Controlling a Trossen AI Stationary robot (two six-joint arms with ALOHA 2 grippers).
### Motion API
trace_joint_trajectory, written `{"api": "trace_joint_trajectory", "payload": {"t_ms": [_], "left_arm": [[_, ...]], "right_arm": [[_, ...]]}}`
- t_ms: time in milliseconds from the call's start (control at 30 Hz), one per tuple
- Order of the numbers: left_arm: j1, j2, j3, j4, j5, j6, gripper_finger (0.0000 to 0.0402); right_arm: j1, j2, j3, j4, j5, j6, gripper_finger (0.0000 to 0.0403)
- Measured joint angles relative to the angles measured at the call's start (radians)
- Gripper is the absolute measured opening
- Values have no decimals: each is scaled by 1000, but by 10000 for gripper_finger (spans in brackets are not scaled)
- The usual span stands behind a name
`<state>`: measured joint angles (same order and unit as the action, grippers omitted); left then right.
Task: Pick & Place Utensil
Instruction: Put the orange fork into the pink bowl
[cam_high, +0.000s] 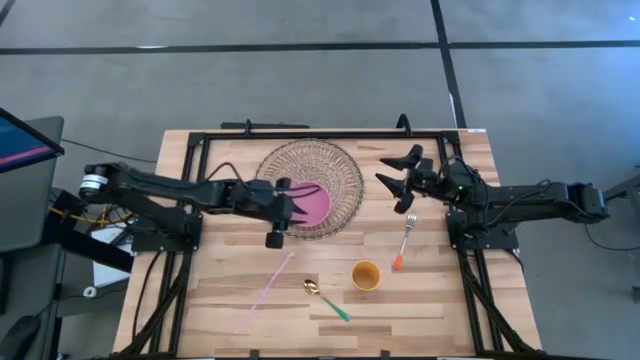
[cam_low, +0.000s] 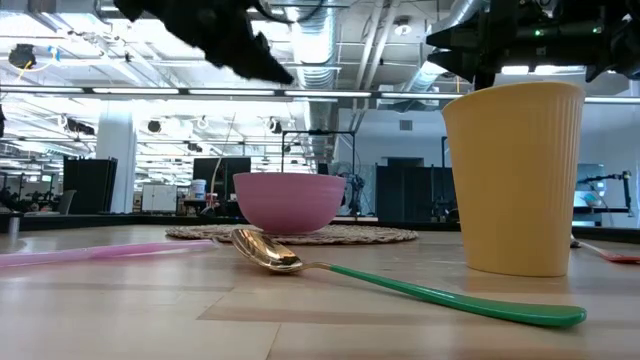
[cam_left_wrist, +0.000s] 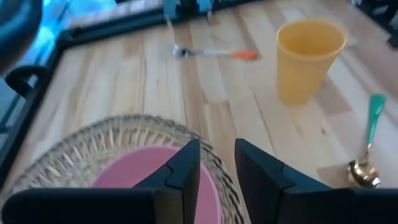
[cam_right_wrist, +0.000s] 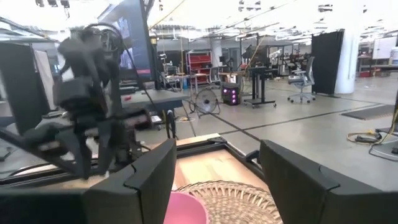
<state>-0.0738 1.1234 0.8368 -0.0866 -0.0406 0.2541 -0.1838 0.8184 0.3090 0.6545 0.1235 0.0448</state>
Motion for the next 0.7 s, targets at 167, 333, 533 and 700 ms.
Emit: {"api": "trace_joint_trajectory", "payload": {"t_ms": [167, 333, 533, 700], "left_arm": [[0, -72, 0, -28, 0, 0, 102], [0, -131, 0, -79, -19, 0, 102], [0, -175, -1, -144, -22, -1, 102], [0, -181, -1, -215, -22, -8, 102]], "right_arm": [[70, 51, 64, -25, -34, 0, 220], [151, 167, 171, -106, -36, 0, 202], [229, 311, 341, -310, -23, 23, 194], [285, 413, 462, -461, -9, 32, 199]]}}
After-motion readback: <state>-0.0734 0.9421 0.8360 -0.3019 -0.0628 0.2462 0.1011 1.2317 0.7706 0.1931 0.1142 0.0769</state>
